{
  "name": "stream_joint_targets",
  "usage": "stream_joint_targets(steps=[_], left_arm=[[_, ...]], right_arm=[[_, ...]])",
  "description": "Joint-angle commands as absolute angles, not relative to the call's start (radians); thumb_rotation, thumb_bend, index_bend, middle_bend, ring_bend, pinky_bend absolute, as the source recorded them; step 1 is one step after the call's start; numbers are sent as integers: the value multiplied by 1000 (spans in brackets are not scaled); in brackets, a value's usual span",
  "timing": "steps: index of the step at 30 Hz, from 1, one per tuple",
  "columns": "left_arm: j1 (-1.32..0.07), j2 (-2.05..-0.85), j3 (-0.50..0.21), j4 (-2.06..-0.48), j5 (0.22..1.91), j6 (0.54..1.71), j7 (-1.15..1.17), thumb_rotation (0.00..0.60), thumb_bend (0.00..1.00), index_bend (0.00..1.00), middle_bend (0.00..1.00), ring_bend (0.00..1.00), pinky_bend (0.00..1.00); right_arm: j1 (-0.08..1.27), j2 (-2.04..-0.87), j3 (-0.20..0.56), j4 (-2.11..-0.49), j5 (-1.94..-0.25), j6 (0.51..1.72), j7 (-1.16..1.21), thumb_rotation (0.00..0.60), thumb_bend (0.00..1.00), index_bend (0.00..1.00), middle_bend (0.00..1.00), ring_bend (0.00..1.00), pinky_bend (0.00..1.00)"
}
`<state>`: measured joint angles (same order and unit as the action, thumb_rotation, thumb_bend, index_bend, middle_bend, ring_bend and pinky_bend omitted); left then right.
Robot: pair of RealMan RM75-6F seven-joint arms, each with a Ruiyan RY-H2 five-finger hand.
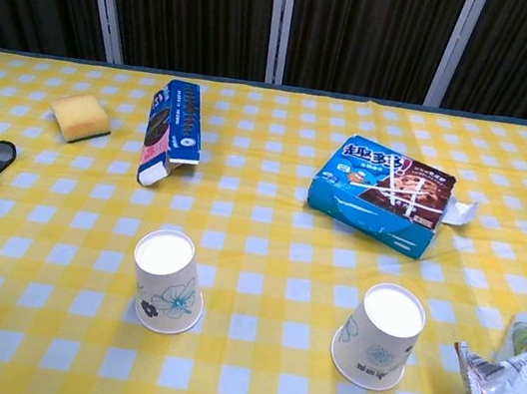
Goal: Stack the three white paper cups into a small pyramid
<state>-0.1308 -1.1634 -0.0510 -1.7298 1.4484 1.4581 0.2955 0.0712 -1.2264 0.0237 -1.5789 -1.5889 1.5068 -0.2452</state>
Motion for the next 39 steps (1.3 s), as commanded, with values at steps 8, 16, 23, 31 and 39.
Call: stream_joint_targets(steps=[8,16,23,31,39], left_arm=[[-130,-1163,-47,-1734,1450,1456,303,600,182,0,0,0,0],[-130,-1154,-47,-1739,1441,1450,304,600,182,0,0,0,0],[-117,-1104,-21,-1778,1462,1451,310,600,181,0,0,0,0],[-138,-1030,40,-1830,1463,1339,357,600,182,58,0,0,0],[-184,-1057,54,-1844,1438,1239,461,600,182,144,0,0,0]], right_arm=[[69,-1222,22,-1582,-1592,1512,-238,600,34,13,0,0,0],[72,-1222,25,-1582,-1586,1504,-236,600,34,13,0,0,0],[72,-1221,23,-1580,-1584,1500,-234,600,34,13,0,0,0],[68,-1218,20,-1585,-1593,1510,-235,600,34,14,0,0,0],[69,-1220,19,-1586,-1594,1508,-238,600,34,14,0,0,0]])
